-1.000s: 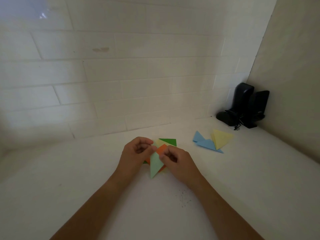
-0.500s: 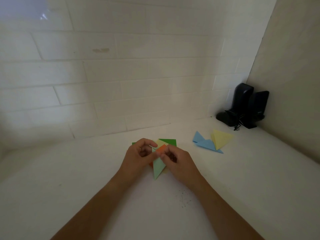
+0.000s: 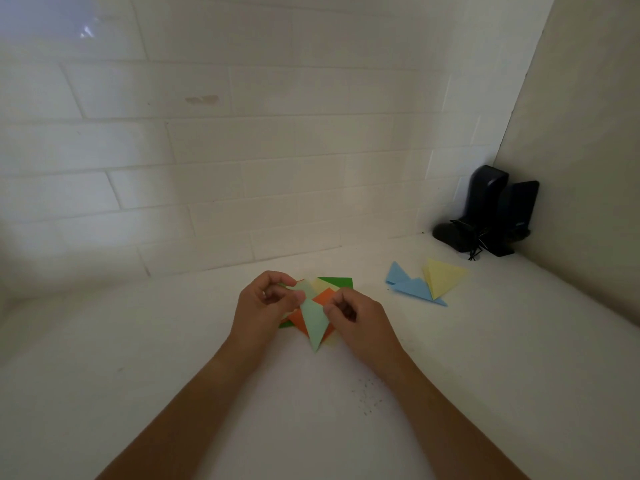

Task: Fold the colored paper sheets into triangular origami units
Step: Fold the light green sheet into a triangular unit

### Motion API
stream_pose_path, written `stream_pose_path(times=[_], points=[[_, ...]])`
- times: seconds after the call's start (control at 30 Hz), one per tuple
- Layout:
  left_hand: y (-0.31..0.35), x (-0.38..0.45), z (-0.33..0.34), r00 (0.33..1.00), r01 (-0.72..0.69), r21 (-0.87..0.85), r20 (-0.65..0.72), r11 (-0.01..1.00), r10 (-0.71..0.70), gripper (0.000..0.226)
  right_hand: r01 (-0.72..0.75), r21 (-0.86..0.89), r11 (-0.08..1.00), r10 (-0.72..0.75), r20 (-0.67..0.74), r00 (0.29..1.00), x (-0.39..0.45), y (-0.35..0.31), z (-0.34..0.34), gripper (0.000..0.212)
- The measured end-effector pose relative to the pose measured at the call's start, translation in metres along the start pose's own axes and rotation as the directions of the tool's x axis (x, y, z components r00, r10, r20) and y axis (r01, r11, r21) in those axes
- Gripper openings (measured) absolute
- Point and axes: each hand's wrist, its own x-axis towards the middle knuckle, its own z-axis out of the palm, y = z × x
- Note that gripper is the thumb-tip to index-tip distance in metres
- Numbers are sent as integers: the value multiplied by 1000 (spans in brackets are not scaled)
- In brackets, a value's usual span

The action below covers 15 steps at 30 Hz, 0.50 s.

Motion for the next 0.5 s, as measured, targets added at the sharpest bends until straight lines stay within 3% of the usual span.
stream_pose_path(times=[0.27,0.5], points=[[0,1,1,1000,-8,8,-28,1000,8,18,-16,4,1000,16,-10,1000,1,2,-1,30],[-8,0,6,995,-66,153,91,986,52,16,64,40,997,-66,47,997,-2,4,-2,15]])
